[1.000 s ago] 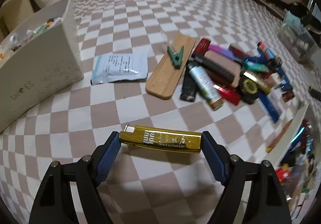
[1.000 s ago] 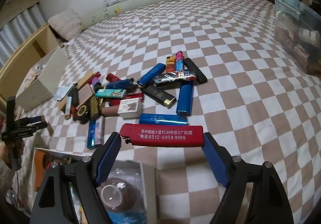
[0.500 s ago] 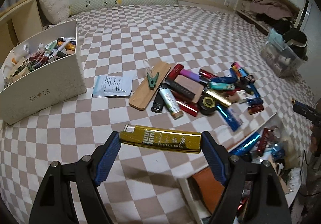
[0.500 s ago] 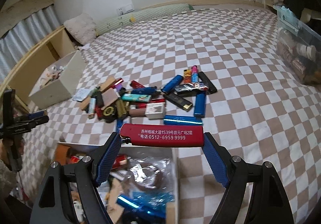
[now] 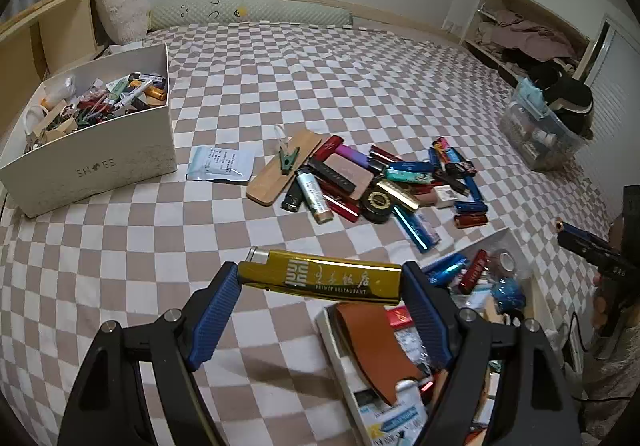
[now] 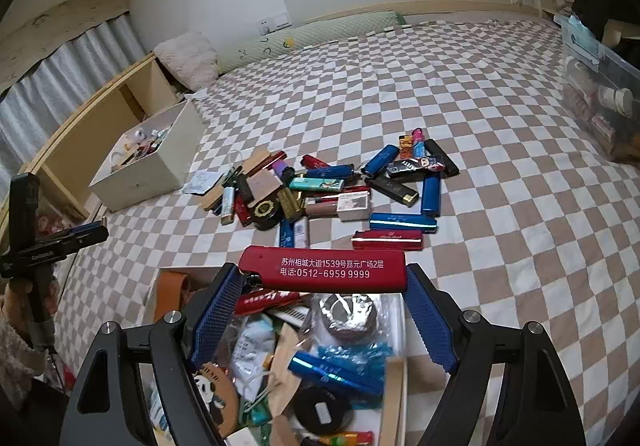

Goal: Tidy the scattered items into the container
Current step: 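Carry both lighters over the open box and open the left tool, dropping the gold lighter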

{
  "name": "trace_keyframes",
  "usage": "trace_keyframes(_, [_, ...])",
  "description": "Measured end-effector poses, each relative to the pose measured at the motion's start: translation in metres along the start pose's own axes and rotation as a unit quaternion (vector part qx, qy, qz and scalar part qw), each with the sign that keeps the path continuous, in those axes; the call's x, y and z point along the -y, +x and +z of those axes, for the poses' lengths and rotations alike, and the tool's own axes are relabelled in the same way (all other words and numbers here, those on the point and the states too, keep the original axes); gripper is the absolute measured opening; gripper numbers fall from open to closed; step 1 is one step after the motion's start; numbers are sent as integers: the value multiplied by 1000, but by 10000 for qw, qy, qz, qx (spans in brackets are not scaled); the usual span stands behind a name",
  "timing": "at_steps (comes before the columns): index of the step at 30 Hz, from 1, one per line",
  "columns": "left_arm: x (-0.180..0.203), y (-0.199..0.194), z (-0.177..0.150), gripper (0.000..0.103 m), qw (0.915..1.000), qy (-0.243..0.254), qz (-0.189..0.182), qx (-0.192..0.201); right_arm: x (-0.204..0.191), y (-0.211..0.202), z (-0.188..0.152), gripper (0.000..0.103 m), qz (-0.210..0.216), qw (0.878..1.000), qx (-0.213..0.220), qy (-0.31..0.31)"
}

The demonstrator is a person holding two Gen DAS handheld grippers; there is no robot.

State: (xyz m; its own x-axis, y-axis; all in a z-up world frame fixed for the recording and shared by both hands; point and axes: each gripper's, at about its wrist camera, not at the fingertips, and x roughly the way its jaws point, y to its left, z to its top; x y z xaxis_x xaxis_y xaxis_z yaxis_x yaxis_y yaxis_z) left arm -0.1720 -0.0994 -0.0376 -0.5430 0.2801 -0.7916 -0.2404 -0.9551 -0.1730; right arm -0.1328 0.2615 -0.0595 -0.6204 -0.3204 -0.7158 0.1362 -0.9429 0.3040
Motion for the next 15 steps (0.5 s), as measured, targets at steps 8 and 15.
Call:
trace_keyframes(8, [24,-32,-9,81,9993,219,90,284,-11,-15,-8,82,50,9999,89,-70])
trace_keyframes(15, [46,-46,-20,81,9989,316,-72,327,-19,-29,-14,82,138,9997,141,-132])
